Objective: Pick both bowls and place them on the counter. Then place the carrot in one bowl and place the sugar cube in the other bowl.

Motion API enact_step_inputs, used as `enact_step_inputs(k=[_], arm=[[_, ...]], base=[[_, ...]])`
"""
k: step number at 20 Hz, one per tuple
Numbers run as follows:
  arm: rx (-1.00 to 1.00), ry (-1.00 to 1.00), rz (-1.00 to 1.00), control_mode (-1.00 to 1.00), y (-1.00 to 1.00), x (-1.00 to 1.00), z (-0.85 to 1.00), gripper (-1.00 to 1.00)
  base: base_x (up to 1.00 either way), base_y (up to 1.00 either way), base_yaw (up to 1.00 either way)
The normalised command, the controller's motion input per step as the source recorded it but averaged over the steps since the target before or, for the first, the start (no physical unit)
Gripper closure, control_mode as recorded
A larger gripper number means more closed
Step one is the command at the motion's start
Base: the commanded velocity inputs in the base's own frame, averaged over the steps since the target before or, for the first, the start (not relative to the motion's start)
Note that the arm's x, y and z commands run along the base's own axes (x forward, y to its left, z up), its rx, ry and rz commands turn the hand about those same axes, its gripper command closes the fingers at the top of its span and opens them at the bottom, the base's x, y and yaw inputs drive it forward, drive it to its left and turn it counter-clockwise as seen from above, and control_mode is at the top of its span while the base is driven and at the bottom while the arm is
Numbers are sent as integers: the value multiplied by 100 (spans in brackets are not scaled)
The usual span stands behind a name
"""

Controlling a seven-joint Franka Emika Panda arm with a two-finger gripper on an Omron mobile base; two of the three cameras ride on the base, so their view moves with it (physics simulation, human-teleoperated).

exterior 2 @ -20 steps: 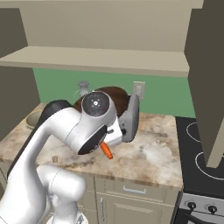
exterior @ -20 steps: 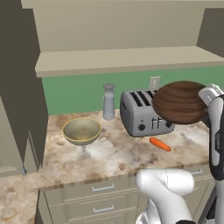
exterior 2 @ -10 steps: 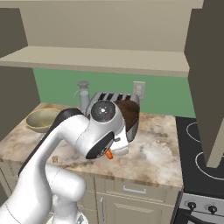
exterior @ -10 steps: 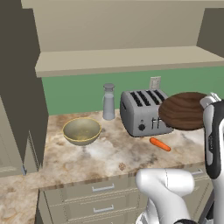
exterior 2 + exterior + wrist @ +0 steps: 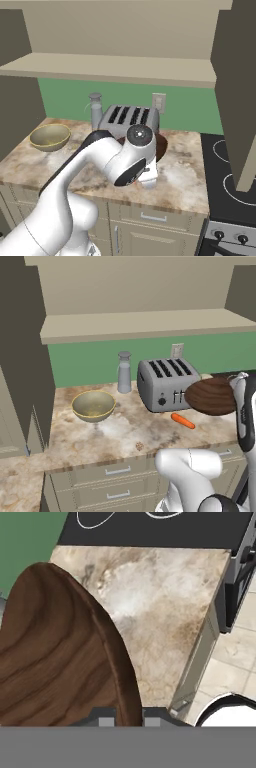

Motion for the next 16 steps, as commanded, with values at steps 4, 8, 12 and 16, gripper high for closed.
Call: enact_step_inputs(k=[4,8,12,16], arm=[[10,9,-3,-100,-22,25,-52,100],[5,9,-3,-100,-32,36,-43,100],[0,9,-3,-100,-25,38,-41,100],[0,3,-3,-100,-9,31,-43,100]], base=[[0,0,0],[0,0,0],[0,0,0],[0,0,0]])
